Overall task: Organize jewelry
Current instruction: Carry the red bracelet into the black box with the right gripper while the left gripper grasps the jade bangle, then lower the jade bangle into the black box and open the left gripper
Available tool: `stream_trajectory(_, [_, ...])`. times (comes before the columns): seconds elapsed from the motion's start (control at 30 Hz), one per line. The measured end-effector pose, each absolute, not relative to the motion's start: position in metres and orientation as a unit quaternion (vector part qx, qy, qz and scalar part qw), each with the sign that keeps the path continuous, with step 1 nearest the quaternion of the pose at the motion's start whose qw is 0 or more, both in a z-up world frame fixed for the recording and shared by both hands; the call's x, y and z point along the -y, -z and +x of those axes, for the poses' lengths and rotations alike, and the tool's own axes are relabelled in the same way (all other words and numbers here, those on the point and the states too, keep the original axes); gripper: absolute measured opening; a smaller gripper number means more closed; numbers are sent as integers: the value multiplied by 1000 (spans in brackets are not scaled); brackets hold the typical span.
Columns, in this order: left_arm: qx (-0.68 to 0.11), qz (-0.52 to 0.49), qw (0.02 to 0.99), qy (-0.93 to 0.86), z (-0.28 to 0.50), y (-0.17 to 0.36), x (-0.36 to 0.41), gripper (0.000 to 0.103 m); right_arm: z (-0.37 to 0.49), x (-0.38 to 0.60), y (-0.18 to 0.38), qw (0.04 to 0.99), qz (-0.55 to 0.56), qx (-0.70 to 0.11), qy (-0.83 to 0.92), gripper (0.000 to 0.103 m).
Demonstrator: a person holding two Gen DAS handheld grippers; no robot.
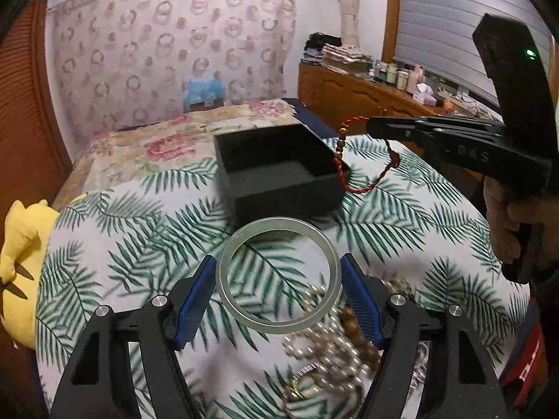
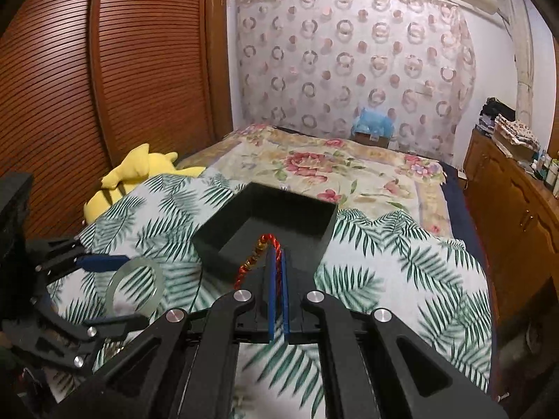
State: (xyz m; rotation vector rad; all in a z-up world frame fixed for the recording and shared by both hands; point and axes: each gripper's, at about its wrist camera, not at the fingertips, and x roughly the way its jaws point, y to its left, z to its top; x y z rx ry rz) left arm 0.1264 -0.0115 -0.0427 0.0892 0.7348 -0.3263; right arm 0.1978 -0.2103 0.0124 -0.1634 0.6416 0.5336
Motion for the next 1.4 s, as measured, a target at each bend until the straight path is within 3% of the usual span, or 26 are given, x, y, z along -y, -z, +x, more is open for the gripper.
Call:
stream_trajectory(0.67, [-346, 59, 928, 128, 188, 25, 14, 69, 284, 184, 14, 881, -42, -380, -280, 5])
stream_trajectory(0.73, [-343, 60, 929, 127, 193, 22, 16, 69, 283, 187, 13, 881, -40, -379, -280, 13])
stream_trajectory(0.77, [-342, 60, 929, 127, 196, 21, 18, 69, 284, 190, 13, 882, -34, -376, -283, 24])
stream_trajectory(0.8, [-342, 58, 929, 127, 199, 19, 19, 69, 282, 194, 12, 882, -28, -376, -284, 27])
stream_trajectory(1.4, [-364, 118, 918, 107, 254, 37, 69, 69, 238, 274, 15, 900, -13, -359, -247, 28])
